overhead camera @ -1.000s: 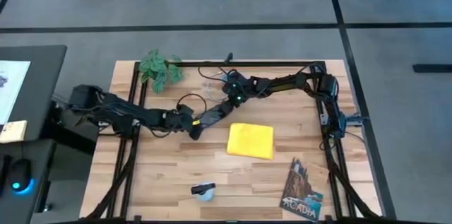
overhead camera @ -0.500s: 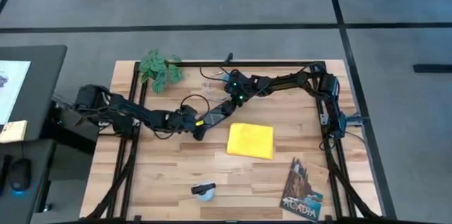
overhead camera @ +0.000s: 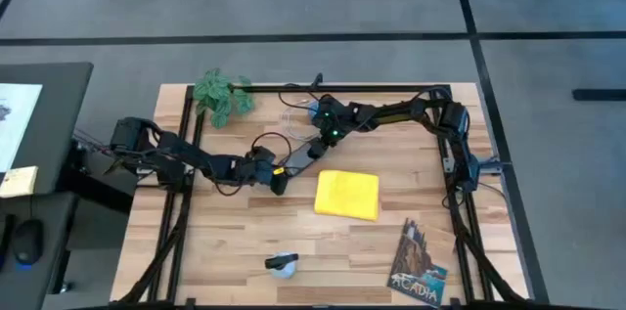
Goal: Apply microfiber cloth
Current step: Spray the front of the cellphone using the cleaning bottle
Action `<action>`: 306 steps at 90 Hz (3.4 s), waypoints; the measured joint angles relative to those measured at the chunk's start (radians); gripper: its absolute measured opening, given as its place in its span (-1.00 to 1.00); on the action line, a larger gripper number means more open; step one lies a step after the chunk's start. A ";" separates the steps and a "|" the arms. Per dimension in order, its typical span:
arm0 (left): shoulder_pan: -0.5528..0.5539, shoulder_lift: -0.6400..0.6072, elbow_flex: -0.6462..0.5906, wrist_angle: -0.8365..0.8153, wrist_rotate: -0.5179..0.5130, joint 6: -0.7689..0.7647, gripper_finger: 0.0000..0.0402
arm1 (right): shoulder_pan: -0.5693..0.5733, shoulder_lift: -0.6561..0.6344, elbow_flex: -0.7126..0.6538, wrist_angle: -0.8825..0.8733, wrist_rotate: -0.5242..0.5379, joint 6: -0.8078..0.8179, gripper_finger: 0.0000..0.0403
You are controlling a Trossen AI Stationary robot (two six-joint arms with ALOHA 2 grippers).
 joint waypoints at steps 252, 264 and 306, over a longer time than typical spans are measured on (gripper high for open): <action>0.068 -0.383 -0.015 -0.405 0.062 0.277 -0.18 | -0.003 -0.001 0.004 -0.013 0.036 -0.128 -0.29; 0.237 -0.445 -0.014 -0.352 0.279 0.423 0.11 | -0.002 -0.001 0.004 -0.009 0.036 -0.141 -0.29; 0.601 -0.160 -0.013 -0.082 0.890 0.656 0.43 | 0.010 -0.001 0.003 -0.003 0.034 -0.172 -0.30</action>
